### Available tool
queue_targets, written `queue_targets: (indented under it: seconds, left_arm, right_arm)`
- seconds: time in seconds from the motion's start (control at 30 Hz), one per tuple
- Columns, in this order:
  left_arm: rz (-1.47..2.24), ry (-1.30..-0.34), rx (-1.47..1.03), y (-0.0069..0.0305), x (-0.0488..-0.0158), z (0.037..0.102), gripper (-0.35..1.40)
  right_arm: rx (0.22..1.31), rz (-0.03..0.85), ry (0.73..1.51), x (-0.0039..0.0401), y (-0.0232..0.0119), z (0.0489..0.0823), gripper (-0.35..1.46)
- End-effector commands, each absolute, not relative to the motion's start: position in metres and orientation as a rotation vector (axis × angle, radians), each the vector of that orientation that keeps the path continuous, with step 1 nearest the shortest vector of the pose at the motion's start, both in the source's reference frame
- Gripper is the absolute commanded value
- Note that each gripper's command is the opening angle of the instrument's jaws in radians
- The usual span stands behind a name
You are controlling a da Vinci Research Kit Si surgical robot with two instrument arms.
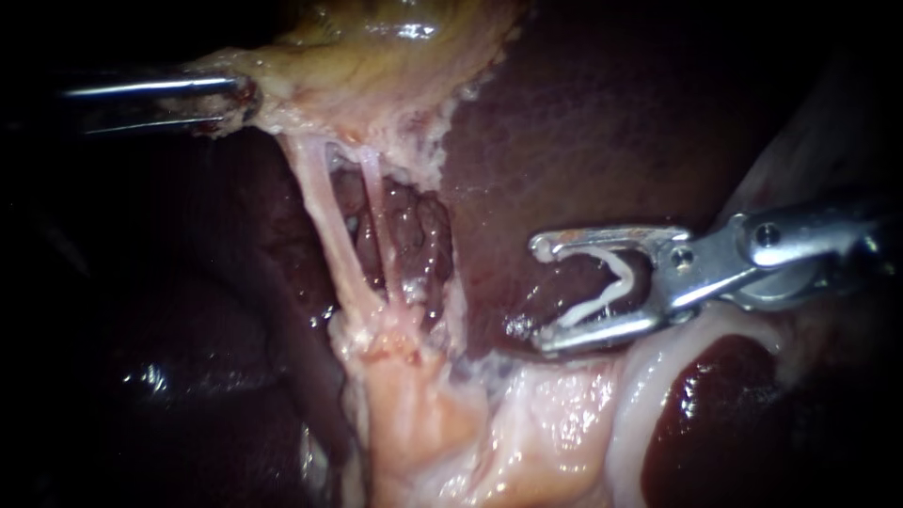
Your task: Clipping first clip left tube
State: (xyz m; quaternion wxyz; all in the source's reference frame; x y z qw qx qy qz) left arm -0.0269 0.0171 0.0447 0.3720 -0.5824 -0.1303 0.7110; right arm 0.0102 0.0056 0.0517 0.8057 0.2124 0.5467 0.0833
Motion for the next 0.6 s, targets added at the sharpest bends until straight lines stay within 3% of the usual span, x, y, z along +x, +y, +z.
queue_targets:
  seconds: [0.03, 0.33, 0.6]
  left_arm:
    - [1.823, -0.332, -1.492, 0.017, -0.027, 0.0447, -0.35]
    - [1.824, -0.328, -1.491, 0.0168, -0.0274, 0.0449, -0.35]
    - [1.824, -0.324, -1.49, 0.0167, -0.0278, 0.045, -0.35]
  right_arm:
    - [0.459, 0.175, 1.167, 0.0111, 0.0054, 0.0512, 0.5]
    - [0.467, 0.212, 1.18, 0.0176, 0.0041, 0.0507, 0.5]
    - [0.486, 0.227, 1.18, 0.0196, 0.0039, 0.0523, 0.5]
